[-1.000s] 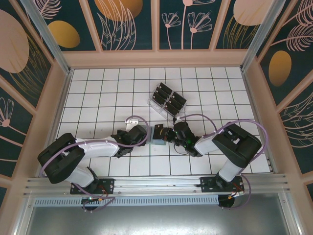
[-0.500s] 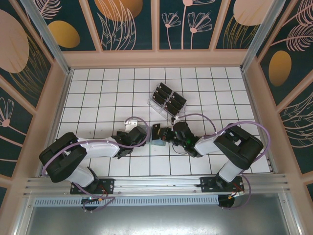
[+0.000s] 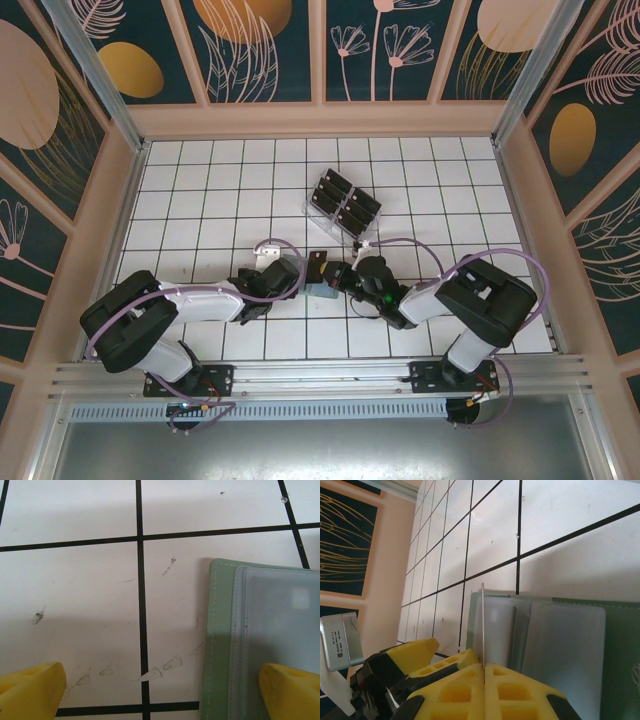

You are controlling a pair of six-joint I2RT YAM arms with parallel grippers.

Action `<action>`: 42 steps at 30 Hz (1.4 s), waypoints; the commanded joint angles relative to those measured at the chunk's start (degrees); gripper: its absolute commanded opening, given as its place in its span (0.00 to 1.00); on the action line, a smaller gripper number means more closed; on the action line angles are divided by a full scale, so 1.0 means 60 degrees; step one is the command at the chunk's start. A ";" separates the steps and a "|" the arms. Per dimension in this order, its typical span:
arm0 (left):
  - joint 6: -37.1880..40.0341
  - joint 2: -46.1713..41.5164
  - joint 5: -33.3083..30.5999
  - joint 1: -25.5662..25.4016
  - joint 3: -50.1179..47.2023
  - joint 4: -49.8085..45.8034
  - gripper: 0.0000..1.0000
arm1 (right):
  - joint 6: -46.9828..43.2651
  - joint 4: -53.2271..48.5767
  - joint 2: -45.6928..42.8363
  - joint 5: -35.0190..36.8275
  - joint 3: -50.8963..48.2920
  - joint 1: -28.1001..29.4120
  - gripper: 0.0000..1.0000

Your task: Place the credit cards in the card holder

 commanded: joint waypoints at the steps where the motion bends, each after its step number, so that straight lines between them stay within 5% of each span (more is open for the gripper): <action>1: -0.0034 0.0068 -0.0028 0.0044 -0.0235 -0.0374 0.99 | 0.0408 0.0771 0.0174 0.0798 -0.0293 0.0141 0.00; 19: -0.0045 0.0074 0.0014 0.0042 -0.0235 -0.0375 0.98 | 0.1443 0.3535 0.1743 0.1034 -0.0870 0.0309 0.00; 42: -0.0071 0.0103 0.0045 0.0039 -0.0271 -0.0331 0.98 | 0.1622 0.3831 0.2316 0.0841 -0.0669 0.0333 0.00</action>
